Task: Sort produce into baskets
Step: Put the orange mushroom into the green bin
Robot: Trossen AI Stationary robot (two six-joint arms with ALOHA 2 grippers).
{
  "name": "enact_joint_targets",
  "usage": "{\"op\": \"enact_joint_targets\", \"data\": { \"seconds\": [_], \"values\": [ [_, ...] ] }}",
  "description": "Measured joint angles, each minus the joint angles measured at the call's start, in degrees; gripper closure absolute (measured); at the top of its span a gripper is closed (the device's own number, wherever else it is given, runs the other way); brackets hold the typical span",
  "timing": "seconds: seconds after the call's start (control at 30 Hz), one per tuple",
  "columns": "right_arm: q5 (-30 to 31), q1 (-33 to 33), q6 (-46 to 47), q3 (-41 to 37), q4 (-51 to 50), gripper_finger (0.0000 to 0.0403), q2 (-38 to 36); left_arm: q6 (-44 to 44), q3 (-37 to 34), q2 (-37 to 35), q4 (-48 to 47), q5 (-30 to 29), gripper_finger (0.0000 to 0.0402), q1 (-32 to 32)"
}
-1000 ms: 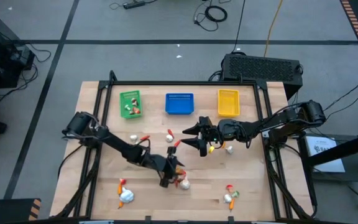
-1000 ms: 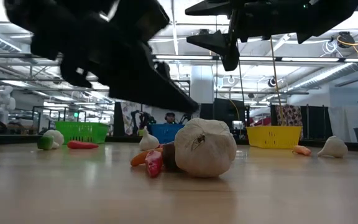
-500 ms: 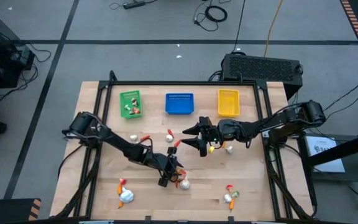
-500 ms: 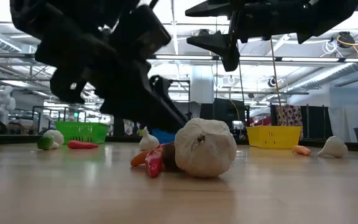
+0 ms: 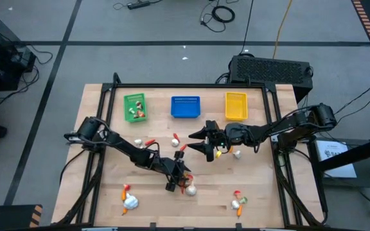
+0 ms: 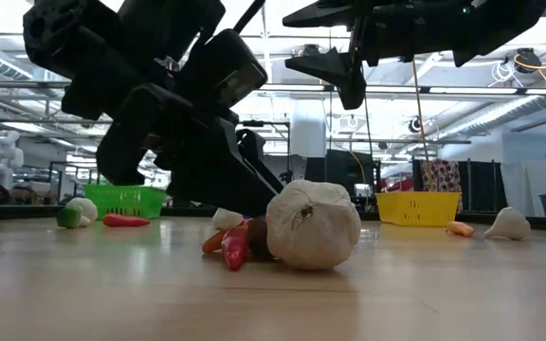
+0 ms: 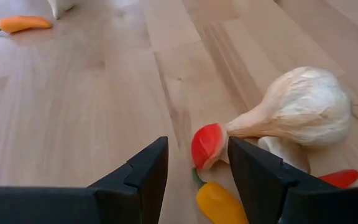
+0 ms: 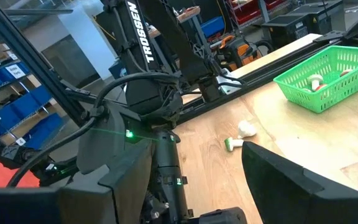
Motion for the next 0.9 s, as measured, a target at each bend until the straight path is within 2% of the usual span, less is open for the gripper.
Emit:
{"op": "enact_joint_targets", "data": {
  "seconds": [0.9],
  "values": [
    [0.15, -0.12, -0.86, 0.0, 0.03, 0.0163, 0.0, 1.25, 0.05, 0.63, 2.8, 4.66, 0.0226, 1.31]
  ]
}}
